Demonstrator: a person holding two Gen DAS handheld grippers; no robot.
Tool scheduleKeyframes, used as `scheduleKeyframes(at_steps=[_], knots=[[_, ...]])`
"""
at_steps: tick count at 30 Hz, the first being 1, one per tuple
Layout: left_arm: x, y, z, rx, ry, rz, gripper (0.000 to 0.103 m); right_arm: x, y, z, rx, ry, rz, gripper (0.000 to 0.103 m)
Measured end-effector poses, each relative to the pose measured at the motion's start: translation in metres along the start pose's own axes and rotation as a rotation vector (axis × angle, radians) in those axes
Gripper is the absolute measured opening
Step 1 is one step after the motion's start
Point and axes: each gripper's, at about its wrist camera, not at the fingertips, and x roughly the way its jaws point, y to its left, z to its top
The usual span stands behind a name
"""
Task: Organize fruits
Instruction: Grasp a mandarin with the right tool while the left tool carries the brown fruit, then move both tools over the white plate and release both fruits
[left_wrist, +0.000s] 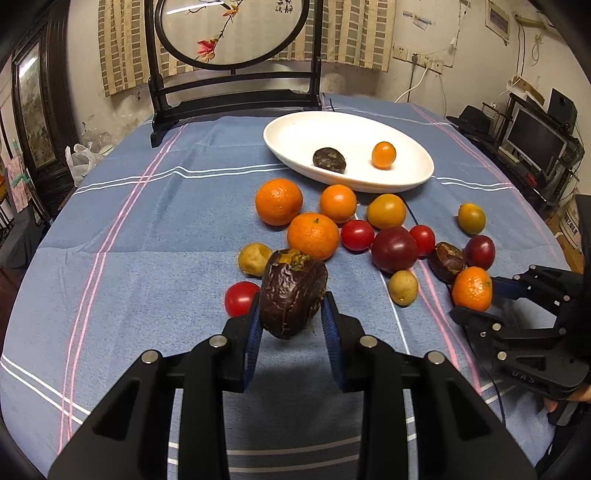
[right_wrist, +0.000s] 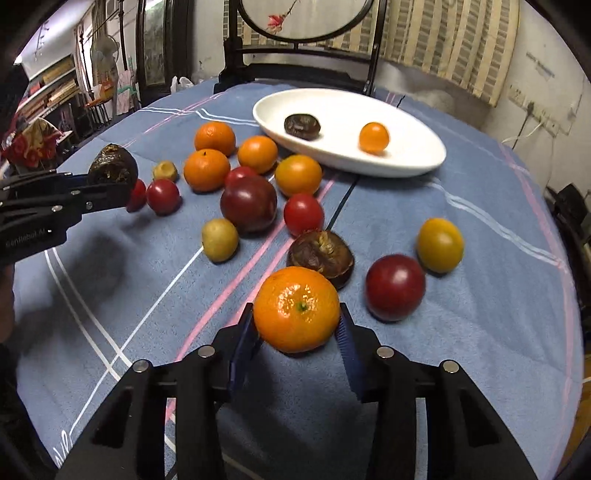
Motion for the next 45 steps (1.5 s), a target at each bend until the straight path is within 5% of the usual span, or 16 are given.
scheduleKeyframes(at_steps=[7,14,23,32,33,37,45], knots=[[-0.004,0.005,0.028,0.023,-0.017,-0.038,0.030,-0.047,-0.013,0.022,0.058,-0.129,0.060,0.043],[0.003,-0.010,0.102,0.055,-0.068,-0.066,0.030,-0.055,-0.048,0.089,0.154,-0.265,-0.013,0.044],[0.090,-0.014,0.170,0.009,0.039,-0.063,0.030,0.029,-0.077,0.129,0.240,-0.121,0.018,0.044],[0.159,-0.015,0.184,-0.015,0.135,-0.037,0.031,0.072,-0.075,0.138,0.218,-0.049,0.026,0.045],[0.161,-0.015,0.186,-0.019,0.127,-0.034,0.034,0.073,-0.074,0.138,0.214,-0.047,0.025,0.045],[0.150,-0.018,0.186,-0.002,0.093,-0.028,0.075,0.062,-0.071,0.133,0.202,-0.098,0.002,0.066],[0.102,-0.018,0.164,0.034,0.017,-0.001,0.087,0.027,-0.079,0.121,0.220,-0.137,0.007,0.072]])
